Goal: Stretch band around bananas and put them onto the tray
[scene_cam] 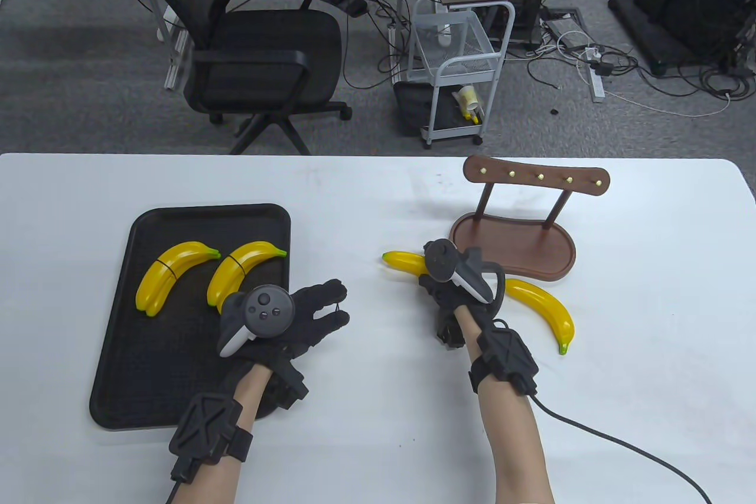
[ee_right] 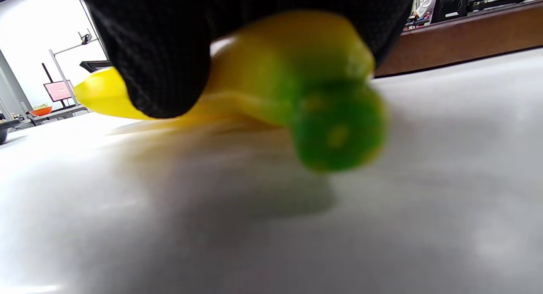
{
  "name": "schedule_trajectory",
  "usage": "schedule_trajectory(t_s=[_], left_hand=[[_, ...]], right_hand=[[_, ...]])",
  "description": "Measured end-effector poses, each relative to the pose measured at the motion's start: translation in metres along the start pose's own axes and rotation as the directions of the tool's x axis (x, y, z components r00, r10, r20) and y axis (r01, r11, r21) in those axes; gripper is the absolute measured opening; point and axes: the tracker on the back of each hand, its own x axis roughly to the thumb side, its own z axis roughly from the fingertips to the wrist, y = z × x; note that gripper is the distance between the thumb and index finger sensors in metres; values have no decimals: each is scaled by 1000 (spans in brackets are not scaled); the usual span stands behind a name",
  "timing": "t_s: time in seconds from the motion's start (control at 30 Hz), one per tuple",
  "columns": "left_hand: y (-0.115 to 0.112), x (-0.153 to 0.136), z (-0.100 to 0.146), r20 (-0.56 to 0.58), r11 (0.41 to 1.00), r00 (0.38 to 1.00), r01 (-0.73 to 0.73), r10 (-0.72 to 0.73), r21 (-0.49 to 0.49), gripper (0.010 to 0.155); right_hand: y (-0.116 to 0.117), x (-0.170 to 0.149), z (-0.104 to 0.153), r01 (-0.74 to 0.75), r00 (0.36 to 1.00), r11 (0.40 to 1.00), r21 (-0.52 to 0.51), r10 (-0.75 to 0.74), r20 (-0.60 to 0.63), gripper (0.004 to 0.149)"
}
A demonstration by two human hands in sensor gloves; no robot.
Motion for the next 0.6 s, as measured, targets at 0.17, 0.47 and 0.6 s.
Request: schedule_trajectory(t_s=[0.17, 0.47, 0.6], left_hand=[[0, 0, 0, 1, 1000, 1000, 1, -1, -2, 63], [-1, 1, 0, 3, 1000, 1000, -4, 4, -3, 63], [-1, 1, 0, 5, 1000, 1000, -4, 4, -4, 63]], right_hand=[[-2, 1, 1, -14, 1000, 1000, 3, 14, 20, 69], [-12, -11, 6, 52, 998, 998, -40, -51, 36, 68], [-27, -23, 14, 71, 996, 995, -64, -66, 63, 68]])
